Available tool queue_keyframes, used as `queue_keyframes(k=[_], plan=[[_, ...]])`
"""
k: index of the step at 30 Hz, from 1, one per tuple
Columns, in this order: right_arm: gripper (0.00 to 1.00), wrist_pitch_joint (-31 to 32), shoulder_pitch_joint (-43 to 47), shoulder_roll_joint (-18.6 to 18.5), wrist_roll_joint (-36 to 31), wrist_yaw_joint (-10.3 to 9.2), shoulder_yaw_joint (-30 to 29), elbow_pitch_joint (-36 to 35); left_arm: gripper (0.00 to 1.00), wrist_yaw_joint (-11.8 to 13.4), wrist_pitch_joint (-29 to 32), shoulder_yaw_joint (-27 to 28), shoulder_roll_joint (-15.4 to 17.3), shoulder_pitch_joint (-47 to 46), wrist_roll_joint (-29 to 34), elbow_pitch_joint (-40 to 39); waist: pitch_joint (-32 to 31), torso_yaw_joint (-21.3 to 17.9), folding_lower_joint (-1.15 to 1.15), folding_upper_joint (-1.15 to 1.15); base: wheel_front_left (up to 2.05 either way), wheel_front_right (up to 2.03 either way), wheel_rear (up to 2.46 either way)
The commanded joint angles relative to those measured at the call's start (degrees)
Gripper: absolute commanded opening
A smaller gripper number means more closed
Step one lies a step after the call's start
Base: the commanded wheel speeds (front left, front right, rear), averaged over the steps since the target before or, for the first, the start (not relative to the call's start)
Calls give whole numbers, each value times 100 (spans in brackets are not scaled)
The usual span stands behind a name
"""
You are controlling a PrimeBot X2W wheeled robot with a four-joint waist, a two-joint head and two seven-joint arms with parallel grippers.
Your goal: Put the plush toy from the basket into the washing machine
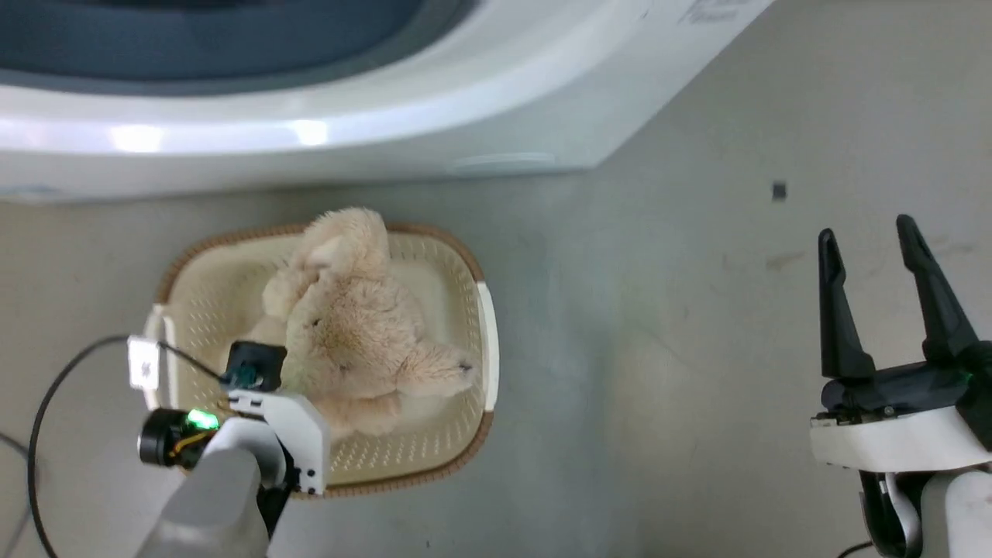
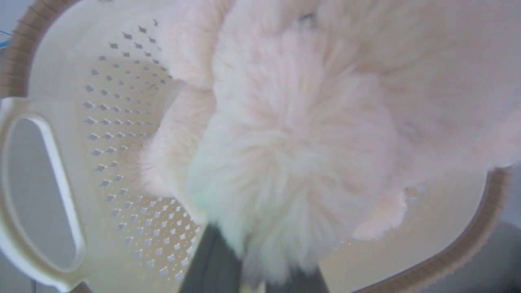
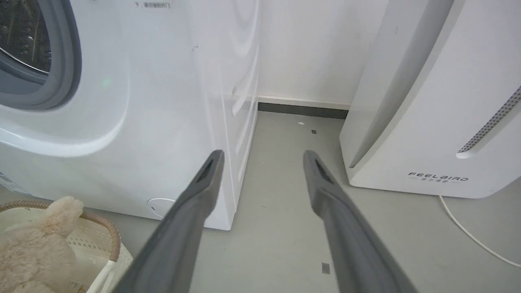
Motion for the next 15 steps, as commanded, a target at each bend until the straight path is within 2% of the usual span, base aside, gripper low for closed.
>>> queue_keyframes(k=[1, 8, 15], plan=[[100, -27, 53, -3, 9, -5, 23, 76, 0, 48, -52, 156, -16, 236, -145, -311, -634, 79, 0, 0, 0, 0, 0], [100, -27, 222, -3, -26, -5, 138, 335, 0, 162, -55, 593, -29, 1180, -326, -1351, -1465, 182, 0, 0, 0, 0, 0], [100, -27, 443, -3, 8, -5, 175, 466, 0, 237, -56, 1097, -64, 2025, -199, -2832, -2072, 293, 0, 0, 0, 0, 0]])
